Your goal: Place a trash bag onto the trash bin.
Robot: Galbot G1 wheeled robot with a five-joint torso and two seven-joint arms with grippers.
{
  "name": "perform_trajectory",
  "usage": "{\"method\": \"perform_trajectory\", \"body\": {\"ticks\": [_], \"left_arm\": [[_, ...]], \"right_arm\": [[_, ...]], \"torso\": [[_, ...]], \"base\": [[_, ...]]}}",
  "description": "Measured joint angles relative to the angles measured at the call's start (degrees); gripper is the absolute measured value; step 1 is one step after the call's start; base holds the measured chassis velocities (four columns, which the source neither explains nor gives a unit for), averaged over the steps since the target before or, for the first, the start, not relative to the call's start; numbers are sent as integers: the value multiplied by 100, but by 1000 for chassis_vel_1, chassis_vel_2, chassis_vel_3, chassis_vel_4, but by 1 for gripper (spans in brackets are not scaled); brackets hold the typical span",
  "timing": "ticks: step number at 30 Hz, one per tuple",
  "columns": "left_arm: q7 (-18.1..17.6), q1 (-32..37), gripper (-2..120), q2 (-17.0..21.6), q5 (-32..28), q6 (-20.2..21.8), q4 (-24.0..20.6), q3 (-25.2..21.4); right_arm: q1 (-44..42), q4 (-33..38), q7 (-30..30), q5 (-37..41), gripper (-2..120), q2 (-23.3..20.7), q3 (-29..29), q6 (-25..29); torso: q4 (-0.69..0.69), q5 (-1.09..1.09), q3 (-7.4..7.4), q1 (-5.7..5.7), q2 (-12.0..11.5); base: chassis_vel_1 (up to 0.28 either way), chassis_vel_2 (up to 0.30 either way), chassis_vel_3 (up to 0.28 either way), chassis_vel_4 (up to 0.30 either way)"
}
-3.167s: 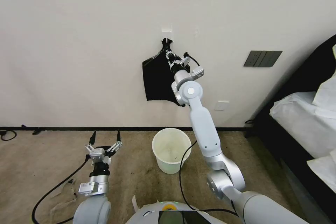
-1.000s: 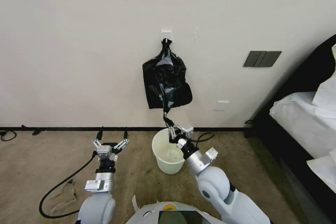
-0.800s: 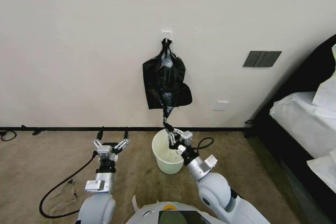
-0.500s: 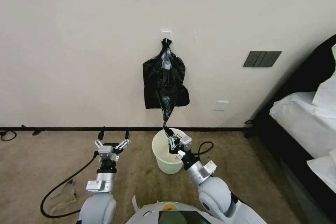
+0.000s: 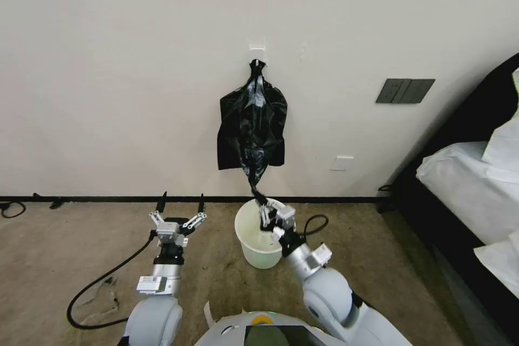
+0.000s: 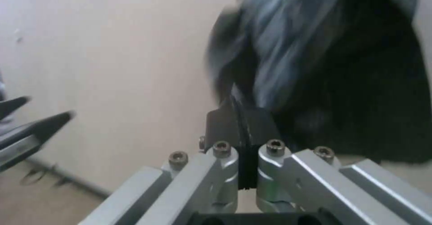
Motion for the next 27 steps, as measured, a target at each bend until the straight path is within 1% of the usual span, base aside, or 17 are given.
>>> {"method": "perform_trajectory", "body": {"ticks": [1,2,5,6,7,10,11,13,14,15,16,19,20,21,22,24,27], "left_arm": [[0,-132,100,219,-84,158,-141,62],[0,-132,100,219,-84,158,-141,62],[-38,-456,100,883,-498,515,-398,136],[-38,-456,100,883,-498,515,-398,136],[-86,-653,100,1393,-804,724,-485,169],[-173,-1058,100,2233,-1398,1052,-580,256],[-173,-1058,100,2233,-1398,1052,-580,256],[-241,-1548,100,2735,-1865,1269,-584,431],[-252,-1640,100,2804,-1937,1305,-582,467],[-309,-2009,100,3059,-2267,1474,-570,654],[-309,-2009,100,3059,-2267,1474,-570,654],[-383,-2553,100,3402,-2692,1661,-512,989],[-445,-2929,100,3601,-2936,1774,-422,1267],[-445,-2929,100,3601,-2936,1774,-422,1267],[-487,-3179,100,3707,-3090,1849,-356,1457],[-617,-3905,100,3866,-3429,2046,-153,2029],[-683,-4289,100,3883,-3561,2141,-55,2292]], "right_arm": [[198,-22,48,7,0,102,108,-55],[198,-22,48,7,0,102,108,-55],[438,-116,70,-106,0,239,306,-80],[438,-116,70,-106,0,239,306,-80],[508,-234,67,-294,0,305,415,-30],[577,-429,62,-515,0,420,538,59],[577,-429,62,-515,0,420,538,59],[638,-519,62,-609,0,534,562,77],[650,-532,61,-640,0,553,562,81],[681,-560,61,-744,0,608,552,90],[681,-560,61,-744,0,608,552,90],[697,-584,55,-856,0,657,526,107],[697,-594,50,-898,0,683,518,119],[697,-594,50,-898,0,683,518,119],[692,-596,47,-911,0,692,519,125],[680,-597,43,-913,0,699,537,132],[679,-597,41,-911,0,688,552,135]], "torso": [[-1,0,0,0,0],[-1,0,0,0,0],[-1,-1,0,0,0],[-1,-1,0,0,0],[-2,-1,0,0,0],[-3,0,0,0,0],[-3,0,0,0,0],[-1,-1,0,0,0],[-2,-1,1,0,0],[-2,-1,1,0,0],[-2,-1,1,0,0],[-2,0,1,0,0],[-2,0,1,0,0],[-2,0,1,0,0],[-1,0,1,1,-1],[-2,0,0,0,0],[-1,-1,1,1,0]], "base": [[0,0,0,0],[0,0,0,0],[0,0,0,0],[0,0,0,0],[0,0,0,0],[0,0,0,0],[0,0,0,0],[0,0,0,0],[0,0,0,0],[0,0,0,0],[0,0,0,0],[0,0,0,0],[0,0,0,0],[0,0,0,0],[0,0,0,0],[0,0,0,0],[0,0,0,0]]}}
